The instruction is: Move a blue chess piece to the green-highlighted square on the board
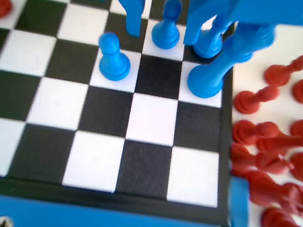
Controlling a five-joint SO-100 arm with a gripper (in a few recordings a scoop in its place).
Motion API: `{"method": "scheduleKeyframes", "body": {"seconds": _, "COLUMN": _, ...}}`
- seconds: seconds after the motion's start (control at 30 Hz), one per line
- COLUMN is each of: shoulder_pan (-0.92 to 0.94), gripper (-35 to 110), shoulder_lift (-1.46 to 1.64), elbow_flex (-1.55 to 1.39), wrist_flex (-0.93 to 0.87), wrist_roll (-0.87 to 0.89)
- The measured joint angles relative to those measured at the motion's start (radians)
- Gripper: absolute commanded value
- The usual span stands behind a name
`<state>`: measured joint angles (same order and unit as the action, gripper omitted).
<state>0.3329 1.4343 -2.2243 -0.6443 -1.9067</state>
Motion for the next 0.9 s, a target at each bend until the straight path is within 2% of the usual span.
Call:
{"method": "scheduleKeyframes", "body": {"seconds": 0.4, "shoulder_pan": 0.005, "gripper": 8, "shoulder_lift": 0.064, "elbow_flex": 0.120, "wrist_flex": -0.206, "wrist_roll": 0.020}}
{"method": "scheduleKeyframes", "body": {"seconds": 0.5, "shoulder_pan": -0.012, "gripper": 3, "shoulder_lift": 0.164, "elbow_flex": 0.146, "wrist_flex": -0.318, "wrist_roll": 0.034}}
{"method": "scheduleKeyframes", "body": {"seconds": 0.9, "shoulder_pan": -0.150, "gripper": 1, "shoulder_lift": 0.655, "elbow_flex": 0.160, "wrist_flex": -0.689, "wrist_roll": 0.106}}
